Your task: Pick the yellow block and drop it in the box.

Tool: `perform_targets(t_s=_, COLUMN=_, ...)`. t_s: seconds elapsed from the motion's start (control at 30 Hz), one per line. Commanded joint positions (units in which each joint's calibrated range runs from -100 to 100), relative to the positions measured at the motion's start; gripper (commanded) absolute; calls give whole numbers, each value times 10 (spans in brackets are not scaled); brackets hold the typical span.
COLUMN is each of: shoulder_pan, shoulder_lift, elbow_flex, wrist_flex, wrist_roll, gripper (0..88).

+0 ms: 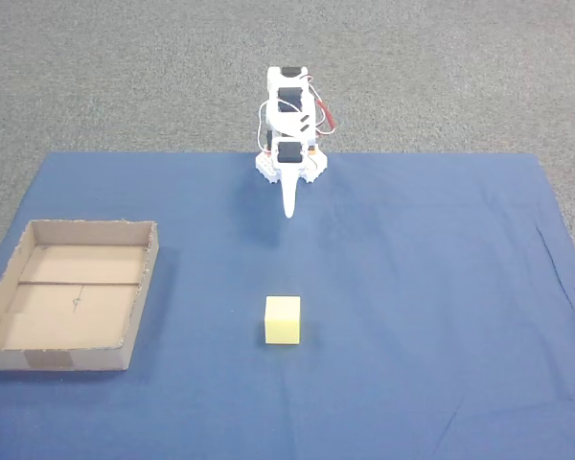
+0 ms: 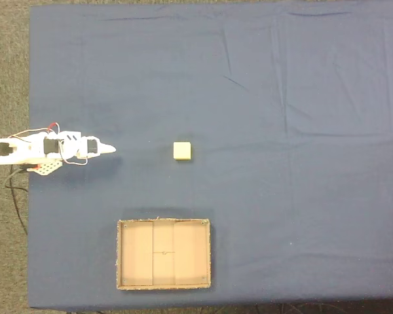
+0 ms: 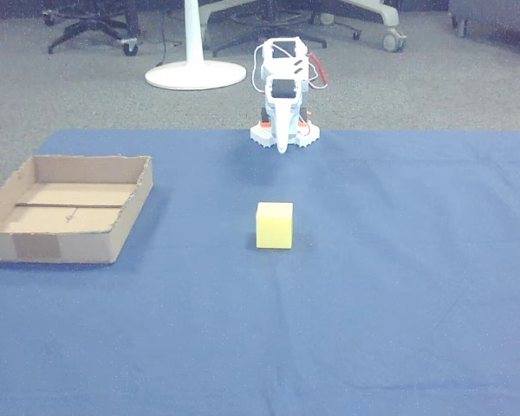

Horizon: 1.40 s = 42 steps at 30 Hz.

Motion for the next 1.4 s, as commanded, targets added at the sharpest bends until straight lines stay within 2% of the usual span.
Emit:
perform_targets(t_s=0.0, shoulder_pan=4, shoulder_lift=-3, elbow_flex=9, wrist_flex=-2, wrist_roll=2, gripper=2)
perform_targets(t_s=0.47, shoulder_pan=6, shoulder_lift=28, elbow_flex=-23, wrist_flex=-6, wrist_roll=-2, gripper=2)
perform_targets(t_s=0.53, shoulder_pan=7, shoulder_lift=120, elbow_flex=-134, wrist_flex=-6, wrist_roll=-1, gripper=15)
perform_targets(t_s=0.67, shoulder_pan=17, shoulder_lift=391, elbow_flex=-446, wrist_flex=12, wrist_roll=-33, gripper=368)
perform_targets(t_s=0.73, shoulder_pan=26, shoulder_lift=506, elbow_flex=-577, wrist_flex=22, wrist_roll=-34, gripper=422)
perform_targets(t_s=0.77, shoulder_pan=29, shoulder_lift=562, elbow_flex=-638, wrist_flex=32, wrist_roll=-19, gripper=444)
perform_targets(t_s=0.8, shoulder_pan=29, shoulder_lift=612, elbow_flex=-695, wrist_flex=58, wrist_roll=-11, gripper=490)
perform_targets(t_s=0.83, shoulder_pan=32, shoulder_lift=665, elbow_flex=-756, wrist_flex=87, wrist_roll=-1, gripper=496)
perform_targets(t_s=0.87, shoulder_pan=33, shoulder_lift=713, elbow_flex=-808, wrist_flex=106, wrist_roll=-8, gripper=533)
perform_targets(t_s=1.03, shoulder_pan=22, shoulder_lift=955, elbow_flex=-1026, wrist_flex=163, wrist_roll=-2, gripper=549)
perform_targets(t_s=1.17, shoulder_pan=37, shoulder_lift=1128, elbow_flex=-1245, wrist_flex=252, wrist_roll=7, gripper=543)
perform_targets(t_s=1.37, shoulder_pan=20, shoulder_lift=1279, elbow_flex=-1384, wrist_flex=289, wrist_roll=18, gripper=533)
